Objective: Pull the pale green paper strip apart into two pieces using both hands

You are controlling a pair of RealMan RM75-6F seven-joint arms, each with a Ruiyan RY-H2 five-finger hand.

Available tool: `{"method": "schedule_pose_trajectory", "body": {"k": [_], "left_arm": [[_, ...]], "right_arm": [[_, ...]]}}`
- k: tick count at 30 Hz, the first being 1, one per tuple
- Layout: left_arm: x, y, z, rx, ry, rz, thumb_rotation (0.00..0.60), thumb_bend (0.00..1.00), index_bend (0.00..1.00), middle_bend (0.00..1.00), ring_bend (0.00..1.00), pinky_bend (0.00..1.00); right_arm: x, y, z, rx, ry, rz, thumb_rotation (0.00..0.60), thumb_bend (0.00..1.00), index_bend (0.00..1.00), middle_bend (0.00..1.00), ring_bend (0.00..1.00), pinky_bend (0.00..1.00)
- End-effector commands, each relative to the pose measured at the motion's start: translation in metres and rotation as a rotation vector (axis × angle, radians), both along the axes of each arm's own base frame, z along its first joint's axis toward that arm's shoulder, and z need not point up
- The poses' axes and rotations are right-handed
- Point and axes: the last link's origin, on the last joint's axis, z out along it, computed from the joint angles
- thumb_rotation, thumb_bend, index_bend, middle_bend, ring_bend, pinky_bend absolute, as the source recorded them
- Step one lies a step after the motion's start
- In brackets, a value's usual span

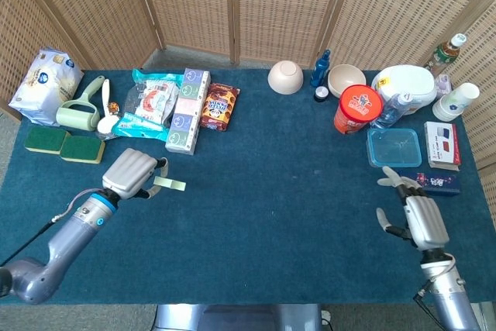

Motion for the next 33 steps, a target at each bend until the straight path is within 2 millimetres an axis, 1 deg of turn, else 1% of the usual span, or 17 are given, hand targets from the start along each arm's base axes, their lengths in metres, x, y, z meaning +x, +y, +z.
{"method": "schedule_pose_trajectory", "body": {"k": [1, 6, 13, 15, 21, 26, 29, 31, 32, 33], "left_arm": [[0.009, -0.003, 0.009, -0.04, -0.006, -0.019, 0.6, 0.44, 0.68, 1.0, 1.0, 1.0], [0.015, -0.003, 0.017, -0.088, -0.01, -0.013, 0.6, 0.45, 0.7, 1.0, 1.0, 1.0], [0.018, -0.001, 0.019, -0.143, 0.008, 0.003, 0.6, 0.45, 0.7, 1.0, 1.0, 1.0], [0.02, 0.001, 0.02, -0.156, 0.019, 0.001, 0.6, 0.45, 0.71, 1.0, 1.0, 1.0], [0.026, 0.005, 0.024, -0.178, 0.022, 0.002, 0.6, 0.45, 0.71, 1.0, 1.0, 1.0], [0.029, 0.007, 0.023, -0.221, 0.039, 0.009, 0.6, 0.45, 0.71, 1.0, 1.0, 1.0], [0.032, 0.009, 0.022, -0.236, 0.049, 0.003, 0.6, 0.45, 0.71, 1.0, 1.0, 1.0], [0.034, 0.01, 0.022, -0.24, 0.05, -0.002, 0.6, 0.45, 0.71, 1.0, 1.0, 1.0], [0.035, 0.011, 0.023, -0.241, 0.054, -0.006, 0.6, 0.45, 0.71, 1.0, 1.0, 1.0], [0.037, 0.013, 0.024, -0.243, 0.056, -0.008, 0.6, 0.45, 0.71, 1.0, 1.0, 1.0]], "right_arm": [[0.011, -0.011, -0.012, 0.045, -0.076, 0.047, 0.6, 0.45, 0.07, 0.33, 0.26, 0.2], [0.028, -0.023, -0.031, 0.101, -0.19, 0.1, 0.6, 0.45, 0.08, 0.34, 0.27, 0.21], [0.042, -0.027, -0.046, 0.142, -0.254, 0.144, 0.6, 0.45, 0.08, 0.34, 0.27, 0.21], [0.05, -0.029, -0.052, 0.151, -0.312, 0.163, 0.6, 0.45, 0.08, 0.35, 0.28, 0.22], [0.064, -0.035, -0.062, 0.156, -0.432, 0.205, 0.6, 0.45, 0.07, 0.38, 0.31, 0.24], [0.085, -0.038, -0.077, 0.173, -0.564, 0.268, 0.6, 0.45, 0.05, 0.4, 0.33, 0.25], [0.094, -0.043, -0.086, 0.205, -0.621, 0.283, 0.6, 0.45, 0.06, 0.47, 0.46, 0.34], [0.099, -0.047, -0.092, 0.223, -0.646, 0.287, 0.6, 0.45, 0.06, 0.58, 0.58, 0.46], [0.102, -0.05, -0.095, 0.236, -0.657, 0.29, 0.6, 0.45, 0.07, 0.62, 0.62, 0.5], [0.106, -0.056, -0.1, 0.259, -0.669, 0.295, 0.6, 0.45, 0.07, 0.68, 0.68, 0.55]]}}
